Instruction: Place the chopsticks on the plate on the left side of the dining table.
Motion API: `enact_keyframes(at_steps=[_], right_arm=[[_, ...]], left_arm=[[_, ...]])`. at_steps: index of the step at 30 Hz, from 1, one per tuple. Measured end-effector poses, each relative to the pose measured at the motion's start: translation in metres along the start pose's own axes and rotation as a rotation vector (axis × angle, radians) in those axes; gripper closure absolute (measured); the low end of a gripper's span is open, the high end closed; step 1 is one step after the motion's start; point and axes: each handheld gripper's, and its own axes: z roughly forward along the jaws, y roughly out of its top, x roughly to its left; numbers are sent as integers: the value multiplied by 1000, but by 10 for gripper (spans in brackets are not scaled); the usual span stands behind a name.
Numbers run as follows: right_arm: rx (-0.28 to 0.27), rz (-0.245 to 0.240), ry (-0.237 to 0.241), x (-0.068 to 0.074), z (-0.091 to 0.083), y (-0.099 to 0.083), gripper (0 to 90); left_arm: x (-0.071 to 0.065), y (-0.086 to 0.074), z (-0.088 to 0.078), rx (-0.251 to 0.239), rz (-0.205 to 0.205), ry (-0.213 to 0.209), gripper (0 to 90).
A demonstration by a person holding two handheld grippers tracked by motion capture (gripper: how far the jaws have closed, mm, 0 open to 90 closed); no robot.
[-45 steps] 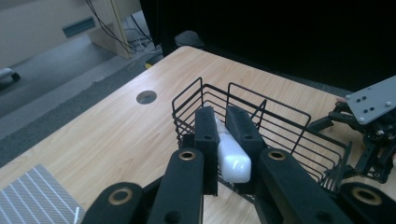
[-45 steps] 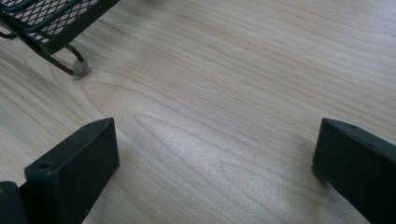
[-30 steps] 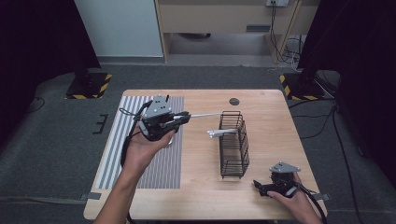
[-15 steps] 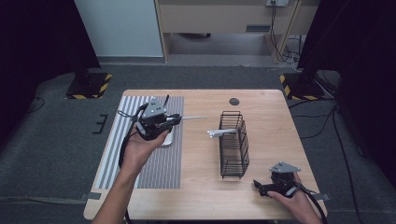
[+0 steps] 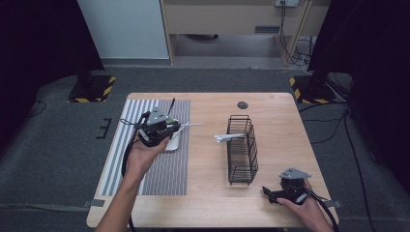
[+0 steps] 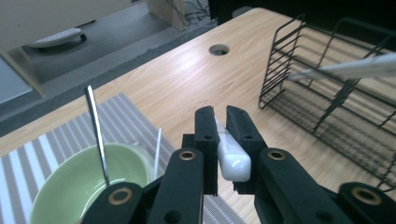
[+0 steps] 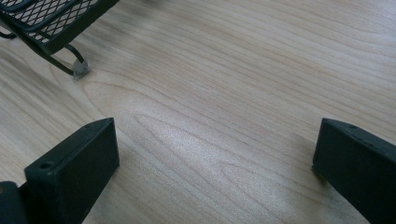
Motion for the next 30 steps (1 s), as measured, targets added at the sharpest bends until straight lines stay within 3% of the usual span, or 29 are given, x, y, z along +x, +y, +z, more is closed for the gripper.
enact_keyframes(at_steps=[4, 7, 12, 30], right_arm=[[0, 0, 0, 0, 0, 0, 3], [0, 0, 0, 0, 0, 0, 3], [0, -1, 0, 0, 0, 0, 3], [0, -1, 0, 0, 0, 0, 3]], left_arm=[[6, -15, 7, 20, -20, 26, 830], [7, -21, 8, 9, -39, 36, 830], [9, -29, 10, 21, -37, 61, 830], [13, -40, 10, 20, -54, 74, 830]])
